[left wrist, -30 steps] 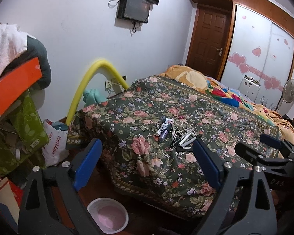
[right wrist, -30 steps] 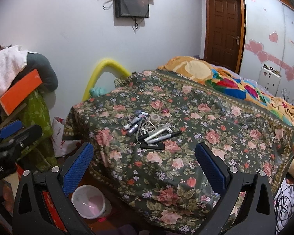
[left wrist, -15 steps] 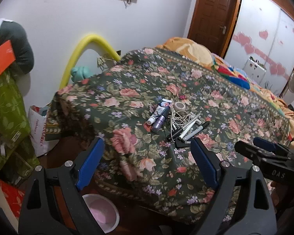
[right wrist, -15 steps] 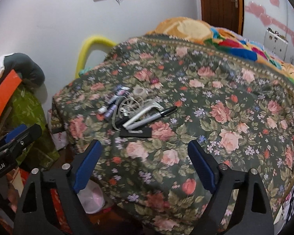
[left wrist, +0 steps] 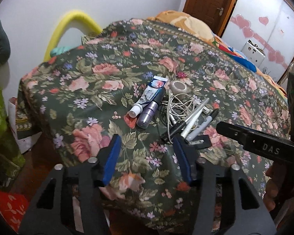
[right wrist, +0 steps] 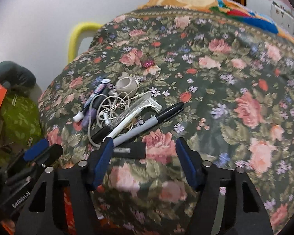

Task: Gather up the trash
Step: 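Grasp the white toothpaste tube with the left tool while the right tool grasps the black marker, then carry the toothpaste tube and marker in both tools over the white bin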

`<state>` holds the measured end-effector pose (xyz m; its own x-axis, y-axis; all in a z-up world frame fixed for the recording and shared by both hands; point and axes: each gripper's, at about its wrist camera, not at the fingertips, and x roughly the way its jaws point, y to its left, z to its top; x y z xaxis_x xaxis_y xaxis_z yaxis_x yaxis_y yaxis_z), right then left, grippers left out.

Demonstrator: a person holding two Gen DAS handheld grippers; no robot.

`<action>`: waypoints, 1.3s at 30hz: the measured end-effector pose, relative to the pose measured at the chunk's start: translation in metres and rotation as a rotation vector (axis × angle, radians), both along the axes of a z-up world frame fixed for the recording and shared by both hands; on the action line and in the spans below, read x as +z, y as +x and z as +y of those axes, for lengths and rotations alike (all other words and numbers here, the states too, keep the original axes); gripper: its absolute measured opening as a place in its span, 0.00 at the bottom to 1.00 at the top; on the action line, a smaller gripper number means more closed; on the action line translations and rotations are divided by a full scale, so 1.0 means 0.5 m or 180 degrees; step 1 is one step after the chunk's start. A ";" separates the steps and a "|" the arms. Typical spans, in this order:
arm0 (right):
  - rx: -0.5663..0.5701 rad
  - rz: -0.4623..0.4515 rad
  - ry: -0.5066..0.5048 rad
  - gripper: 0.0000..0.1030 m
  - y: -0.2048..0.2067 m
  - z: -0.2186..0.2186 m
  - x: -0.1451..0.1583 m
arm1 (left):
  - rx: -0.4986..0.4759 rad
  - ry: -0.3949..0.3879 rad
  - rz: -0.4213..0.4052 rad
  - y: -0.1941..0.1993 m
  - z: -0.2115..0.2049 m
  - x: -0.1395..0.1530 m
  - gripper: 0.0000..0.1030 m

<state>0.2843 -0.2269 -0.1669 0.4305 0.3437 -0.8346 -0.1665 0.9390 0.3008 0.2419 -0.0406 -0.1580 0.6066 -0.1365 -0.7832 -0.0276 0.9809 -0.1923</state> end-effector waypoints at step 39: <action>0.0094 -0.0061 -0.0379 0.21 0.035 -0.006 -0.046 | 0.0153 0.0030 -0.0034 0.124 0.029 -0.040 0.11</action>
<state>0.3020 -0.2301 -0.1899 0.4379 0.2554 -0.8620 -0.1993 0.9625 0.1840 0.3038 -0.0259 -0.1779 0.6207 -0.0997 -0.7777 -0.0728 0.9803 -0.1837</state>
